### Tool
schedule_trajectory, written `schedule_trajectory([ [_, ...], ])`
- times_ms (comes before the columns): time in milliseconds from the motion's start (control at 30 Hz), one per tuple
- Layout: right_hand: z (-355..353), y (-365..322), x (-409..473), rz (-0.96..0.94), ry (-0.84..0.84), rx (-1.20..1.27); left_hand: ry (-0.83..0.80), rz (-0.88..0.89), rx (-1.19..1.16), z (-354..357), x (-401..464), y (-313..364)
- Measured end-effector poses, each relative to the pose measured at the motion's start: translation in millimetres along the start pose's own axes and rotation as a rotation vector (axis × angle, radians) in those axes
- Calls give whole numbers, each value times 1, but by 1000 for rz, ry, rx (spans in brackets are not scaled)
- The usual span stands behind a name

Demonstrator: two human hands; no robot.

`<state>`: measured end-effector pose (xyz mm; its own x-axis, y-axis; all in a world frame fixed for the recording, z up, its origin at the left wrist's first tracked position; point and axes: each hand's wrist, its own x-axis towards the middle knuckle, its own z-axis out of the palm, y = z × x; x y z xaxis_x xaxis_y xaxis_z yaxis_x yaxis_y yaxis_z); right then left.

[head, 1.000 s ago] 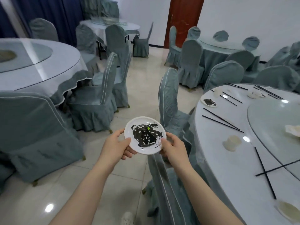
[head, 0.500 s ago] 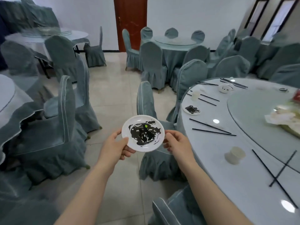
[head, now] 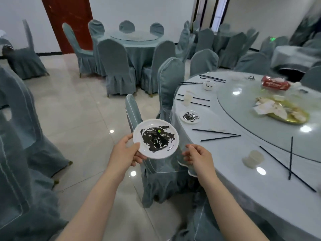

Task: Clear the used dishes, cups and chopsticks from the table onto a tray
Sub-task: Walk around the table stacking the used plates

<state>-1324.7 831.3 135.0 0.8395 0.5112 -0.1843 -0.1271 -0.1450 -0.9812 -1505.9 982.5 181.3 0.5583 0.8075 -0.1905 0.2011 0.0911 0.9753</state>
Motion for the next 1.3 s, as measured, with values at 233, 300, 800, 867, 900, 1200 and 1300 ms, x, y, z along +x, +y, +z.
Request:
schedule_trajectory([
  [233, 12, -2, 42, 67, 185, 39, -127, -23, 48, 0, 77, 4],
  [300, 16, -1, 68, 86, 214, 36, -138, -25, 61, 5, 106, 5],
  [800, -1, 33, 338, 297, 370, -348, -168, -122, 125, 69, 316, 32],
  [867, -5, 36, 361, 335, 360, -478, -162, -134, 132, 71, 331, 31],
  [900, -6, 37, 371, 362, 341, -526, -162, -142, 133, 73, 337, 30],
  [1200, 4, 48, 402, 486, 343, -562, -146, -170, 96, 70, 363, 28],
  [1300, 6, 41, 391, 424, 346, -411, -158, -161, 65, 69, 367, 30],
])
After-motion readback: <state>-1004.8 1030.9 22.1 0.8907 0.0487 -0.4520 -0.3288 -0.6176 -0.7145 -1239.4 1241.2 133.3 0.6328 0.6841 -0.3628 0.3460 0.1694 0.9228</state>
